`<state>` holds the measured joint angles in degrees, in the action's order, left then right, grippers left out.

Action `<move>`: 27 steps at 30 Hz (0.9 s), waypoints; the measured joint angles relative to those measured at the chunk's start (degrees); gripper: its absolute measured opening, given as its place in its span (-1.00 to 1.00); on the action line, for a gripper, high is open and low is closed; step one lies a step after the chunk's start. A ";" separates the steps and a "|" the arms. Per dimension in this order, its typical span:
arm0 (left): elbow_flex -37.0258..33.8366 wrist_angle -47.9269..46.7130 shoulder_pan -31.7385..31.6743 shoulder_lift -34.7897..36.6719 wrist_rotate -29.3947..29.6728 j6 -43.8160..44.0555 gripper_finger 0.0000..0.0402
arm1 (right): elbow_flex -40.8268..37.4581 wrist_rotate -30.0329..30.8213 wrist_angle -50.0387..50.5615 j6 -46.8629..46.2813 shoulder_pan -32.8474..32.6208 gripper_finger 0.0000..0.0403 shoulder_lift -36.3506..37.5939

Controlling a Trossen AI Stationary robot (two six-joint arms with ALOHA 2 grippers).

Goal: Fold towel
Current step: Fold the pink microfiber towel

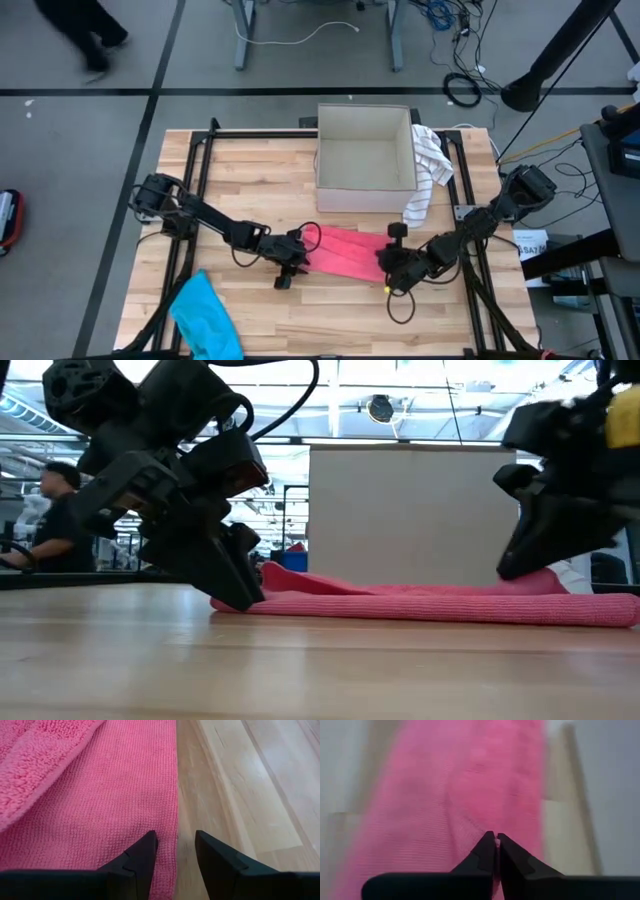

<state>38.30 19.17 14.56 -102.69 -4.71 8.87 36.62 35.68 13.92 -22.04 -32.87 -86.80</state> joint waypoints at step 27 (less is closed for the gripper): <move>-0.21 -0.30 0.20 0.60 -0.59 1.10 -0.26 | -0.02 8.10 14.48 -18.04 0.52 -0.28 4.36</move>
<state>38.10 18.87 14.76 -102.09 -5.30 9.98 36.60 43.78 28.40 -40.07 -32.36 -82.45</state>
